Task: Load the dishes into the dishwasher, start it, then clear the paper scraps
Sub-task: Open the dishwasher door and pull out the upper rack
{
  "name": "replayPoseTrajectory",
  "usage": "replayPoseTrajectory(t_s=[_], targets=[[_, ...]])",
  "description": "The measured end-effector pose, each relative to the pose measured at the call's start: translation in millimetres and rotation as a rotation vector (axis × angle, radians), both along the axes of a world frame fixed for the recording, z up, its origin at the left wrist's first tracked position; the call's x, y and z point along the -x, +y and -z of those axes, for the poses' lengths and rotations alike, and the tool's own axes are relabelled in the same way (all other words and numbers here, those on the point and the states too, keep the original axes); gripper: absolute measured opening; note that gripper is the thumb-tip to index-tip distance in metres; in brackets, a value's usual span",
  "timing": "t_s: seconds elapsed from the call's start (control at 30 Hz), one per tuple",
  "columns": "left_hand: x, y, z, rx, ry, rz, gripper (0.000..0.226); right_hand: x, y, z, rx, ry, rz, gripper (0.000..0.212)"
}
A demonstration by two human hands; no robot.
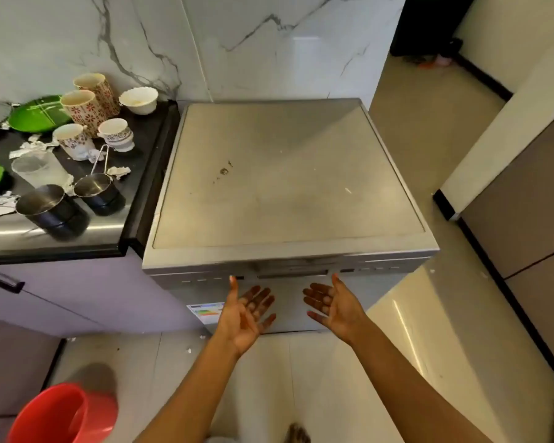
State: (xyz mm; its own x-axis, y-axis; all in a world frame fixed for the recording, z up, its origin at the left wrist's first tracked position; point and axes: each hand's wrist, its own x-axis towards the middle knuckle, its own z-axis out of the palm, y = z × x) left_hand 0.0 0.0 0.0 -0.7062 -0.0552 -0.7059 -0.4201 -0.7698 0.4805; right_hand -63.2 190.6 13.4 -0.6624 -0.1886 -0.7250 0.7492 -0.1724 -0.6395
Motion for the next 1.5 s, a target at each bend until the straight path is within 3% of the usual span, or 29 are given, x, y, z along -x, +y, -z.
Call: replayPoseTrajectory(t_s=[0.17, 0.37, 0.77, 1.3, 1.4, 1.5], targets=[[24, 15, -2, -0.123, 0.110, -0.153, 0.080, 19, -7, 5, 0.302, -0.029, 0.226, 0.064], [40, 27, 0, -0.211, 0.143, -0.289, 0.082, 22, -19, 12, 0.463, -0.027, 0.374, 0.075], [42, 31, -1, -0.145, 0.124, -0.301, 0.082, 21, -27, 15, 0.364, 0.051, 0.313, 0.077], [46, 39, 7, -0.073, -0.049, -0.301, 0.090, 28, -29, 21, 0.243, -0.110, 0.334, 0.089], [22, 35, 6, -0.110, -0.112, -0.189, 0.092, 12, -19, 21, 0.213, -0.178, 0.255, 0.078], [3, 28, 8, -0.126, -0.033, -0.066, 0.093, 1, -7, 23, 0.229, -0.158, 0.182, 0.069]])
